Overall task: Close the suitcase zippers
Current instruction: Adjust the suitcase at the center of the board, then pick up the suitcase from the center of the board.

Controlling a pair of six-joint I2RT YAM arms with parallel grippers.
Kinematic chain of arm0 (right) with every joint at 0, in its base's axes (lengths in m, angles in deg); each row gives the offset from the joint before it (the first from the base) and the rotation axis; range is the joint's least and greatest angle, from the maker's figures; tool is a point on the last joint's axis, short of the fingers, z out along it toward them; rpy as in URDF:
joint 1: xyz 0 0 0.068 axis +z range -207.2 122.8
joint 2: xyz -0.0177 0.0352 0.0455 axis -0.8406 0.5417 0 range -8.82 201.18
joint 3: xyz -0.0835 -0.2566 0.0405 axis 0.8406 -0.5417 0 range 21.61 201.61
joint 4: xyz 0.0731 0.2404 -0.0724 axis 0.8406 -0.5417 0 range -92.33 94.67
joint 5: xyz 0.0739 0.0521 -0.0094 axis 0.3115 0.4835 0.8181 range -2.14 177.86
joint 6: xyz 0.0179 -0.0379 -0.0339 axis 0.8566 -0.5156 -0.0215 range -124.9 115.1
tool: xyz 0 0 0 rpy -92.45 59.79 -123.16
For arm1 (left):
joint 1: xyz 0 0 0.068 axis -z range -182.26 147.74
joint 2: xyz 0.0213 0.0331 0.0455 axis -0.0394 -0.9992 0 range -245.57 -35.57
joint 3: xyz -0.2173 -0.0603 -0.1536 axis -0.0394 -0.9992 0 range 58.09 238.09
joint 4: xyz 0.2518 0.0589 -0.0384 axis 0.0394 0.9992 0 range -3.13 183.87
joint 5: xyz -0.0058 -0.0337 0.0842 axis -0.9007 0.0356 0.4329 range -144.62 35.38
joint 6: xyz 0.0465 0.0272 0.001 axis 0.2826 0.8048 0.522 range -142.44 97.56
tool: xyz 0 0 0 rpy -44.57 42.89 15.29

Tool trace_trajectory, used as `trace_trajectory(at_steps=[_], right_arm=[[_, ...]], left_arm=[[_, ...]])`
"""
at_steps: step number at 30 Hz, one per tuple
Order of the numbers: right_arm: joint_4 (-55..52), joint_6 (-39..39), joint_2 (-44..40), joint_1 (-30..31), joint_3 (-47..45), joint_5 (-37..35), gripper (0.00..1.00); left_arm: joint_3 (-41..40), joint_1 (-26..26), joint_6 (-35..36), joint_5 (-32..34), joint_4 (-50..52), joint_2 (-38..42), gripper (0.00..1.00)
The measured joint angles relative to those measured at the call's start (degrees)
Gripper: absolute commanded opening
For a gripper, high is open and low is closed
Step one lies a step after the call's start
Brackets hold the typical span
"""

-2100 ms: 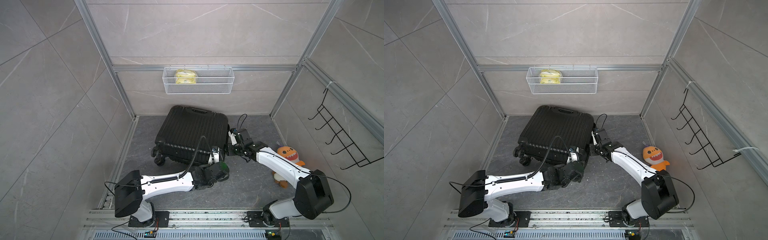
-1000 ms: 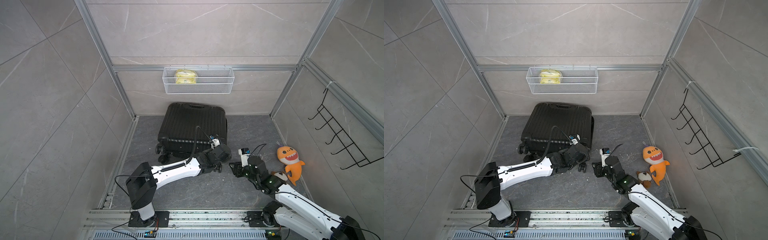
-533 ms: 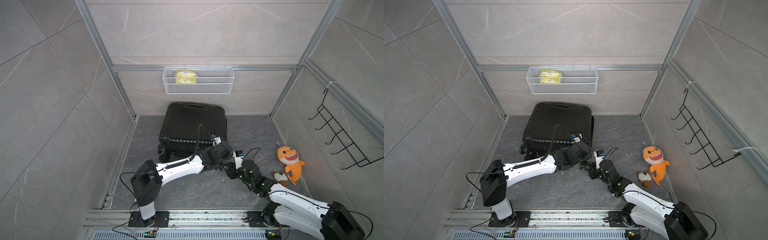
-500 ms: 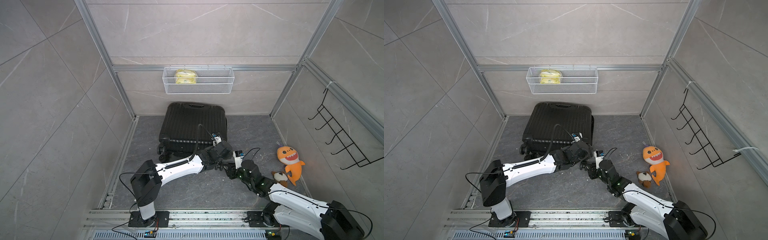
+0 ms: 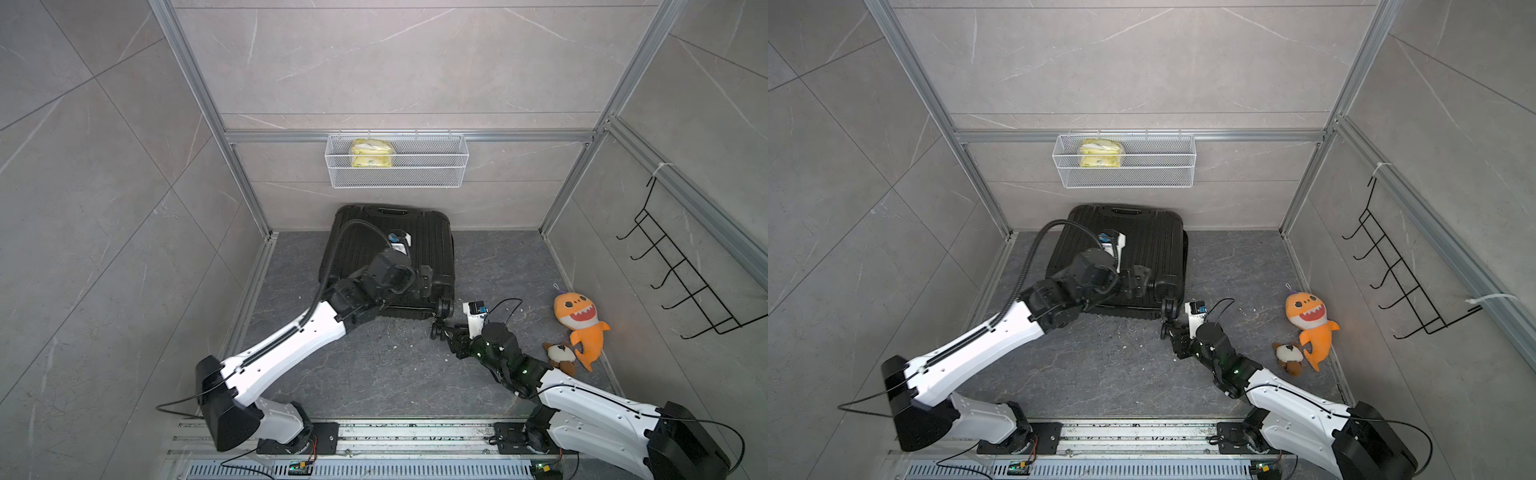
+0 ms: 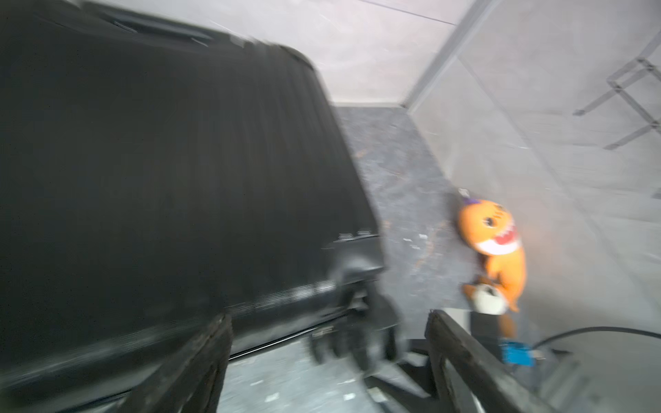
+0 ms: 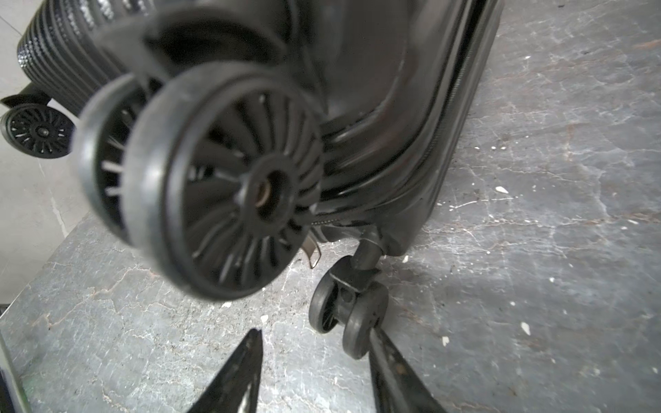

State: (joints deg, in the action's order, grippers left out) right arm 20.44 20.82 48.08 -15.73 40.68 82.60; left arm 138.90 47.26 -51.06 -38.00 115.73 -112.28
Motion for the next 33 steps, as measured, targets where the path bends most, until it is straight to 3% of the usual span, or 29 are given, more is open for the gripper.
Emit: trace_trajectory(at_steps=[6, 11, 14, 20, 25, 33], right_arm=[[1.7, -0.9, 2.6, 3.4, 0.0, -3.1, 0.51], [2.6, -1.5, 5.2, 5.6, 0.1, -6.1, 0.50], [2.6, -1.5, 6.5, 6.5, 0.8, -7.4, 0.51], [3.8, -1.5, 8.0, 7.8, 2.0, -9.6, 0.50], [4.9, -1.6, 9.4, 7.9, 2.3, -10.9, 0.48], [5.9, -2.0, 10.8, 8.1, 2.3, -12.2, 0.48]], left_arm=[[-3.7, -12.4, 6.6, 1.9, 14.6, 14.4, 0.91], [-10.3, -26.6, 10.6, -5.3, 20.9, 19.6, 0.91], [-13.7, -31.9, 12.0, -9.3, 21.8, 18.6, 0.93], [-17.2, -36.9, 14.6, -14.8, 20.7, 13.0, 0.92], [-18.1, -40.4, 15.9, -18.9, 16.0, 8.9, 0.82], [-18.8, -41.3, 16.0, -22.4, 10.6, 4.7, 0.77]])
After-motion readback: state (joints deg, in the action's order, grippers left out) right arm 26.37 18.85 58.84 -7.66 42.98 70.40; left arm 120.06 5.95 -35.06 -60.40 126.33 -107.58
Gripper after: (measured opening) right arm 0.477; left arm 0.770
